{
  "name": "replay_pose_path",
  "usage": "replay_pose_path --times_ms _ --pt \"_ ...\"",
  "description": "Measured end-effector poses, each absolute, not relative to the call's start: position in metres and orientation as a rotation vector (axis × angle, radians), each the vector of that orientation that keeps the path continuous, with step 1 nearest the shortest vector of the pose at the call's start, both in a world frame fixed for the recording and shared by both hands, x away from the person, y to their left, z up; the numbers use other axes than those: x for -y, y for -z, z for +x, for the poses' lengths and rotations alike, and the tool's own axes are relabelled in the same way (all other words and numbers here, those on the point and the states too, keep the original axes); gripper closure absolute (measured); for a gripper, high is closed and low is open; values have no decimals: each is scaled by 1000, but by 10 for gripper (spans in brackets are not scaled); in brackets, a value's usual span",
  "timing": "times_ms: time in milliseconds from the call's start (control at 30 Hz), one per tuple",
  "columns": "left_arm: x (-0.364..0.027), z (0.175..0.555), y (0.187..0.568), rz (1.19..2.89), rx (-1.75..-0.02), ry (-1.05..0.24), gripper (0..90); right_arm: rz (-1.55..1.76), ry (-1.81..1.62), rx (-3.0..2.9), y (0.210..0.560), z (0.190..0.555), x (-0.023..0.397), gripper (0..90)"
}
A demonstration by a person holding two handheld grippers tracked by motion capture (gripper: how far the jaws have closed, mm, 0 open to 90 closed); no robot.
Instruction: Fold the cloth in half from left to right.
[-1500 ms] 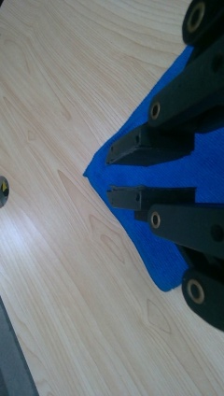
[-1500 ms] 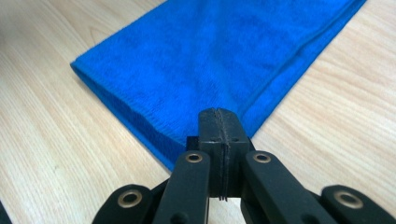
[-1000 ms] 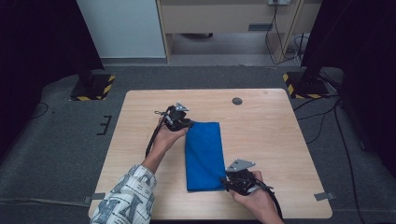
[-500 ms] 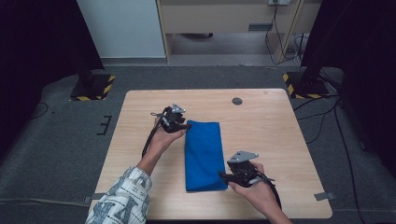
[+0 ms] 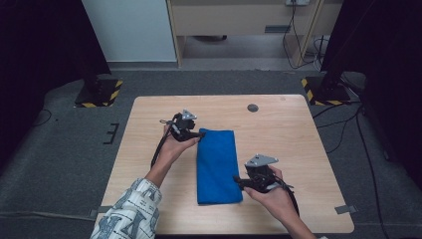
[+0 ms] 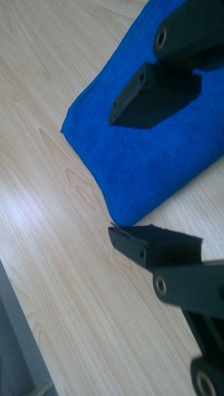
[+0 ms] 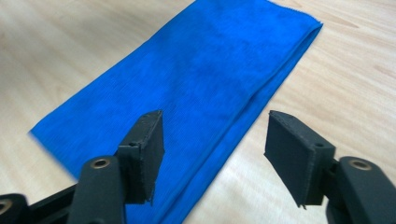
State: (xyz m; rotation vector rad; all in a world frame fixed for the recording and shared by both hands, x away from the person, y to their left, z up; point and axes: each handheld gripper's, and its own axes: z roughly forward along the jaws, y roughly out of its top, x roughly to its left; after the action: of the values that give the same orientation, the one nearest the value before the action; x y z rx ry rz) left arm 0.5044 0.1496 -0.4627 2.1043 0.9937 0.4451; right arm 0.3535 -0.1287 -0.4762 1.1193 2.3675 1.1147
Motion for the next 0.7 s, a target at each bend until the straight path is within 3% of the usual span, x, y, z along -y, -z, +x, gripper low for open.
replay_pose_path --times_ms 200,700 --pt "-157 510 469 2103 -1008 -433 261 1125 -1131 -2354 486 382 119 318" --pt "-158 514 476 2103 -1005 -398 120 1211 -1095 -2270 488 459 105 187"
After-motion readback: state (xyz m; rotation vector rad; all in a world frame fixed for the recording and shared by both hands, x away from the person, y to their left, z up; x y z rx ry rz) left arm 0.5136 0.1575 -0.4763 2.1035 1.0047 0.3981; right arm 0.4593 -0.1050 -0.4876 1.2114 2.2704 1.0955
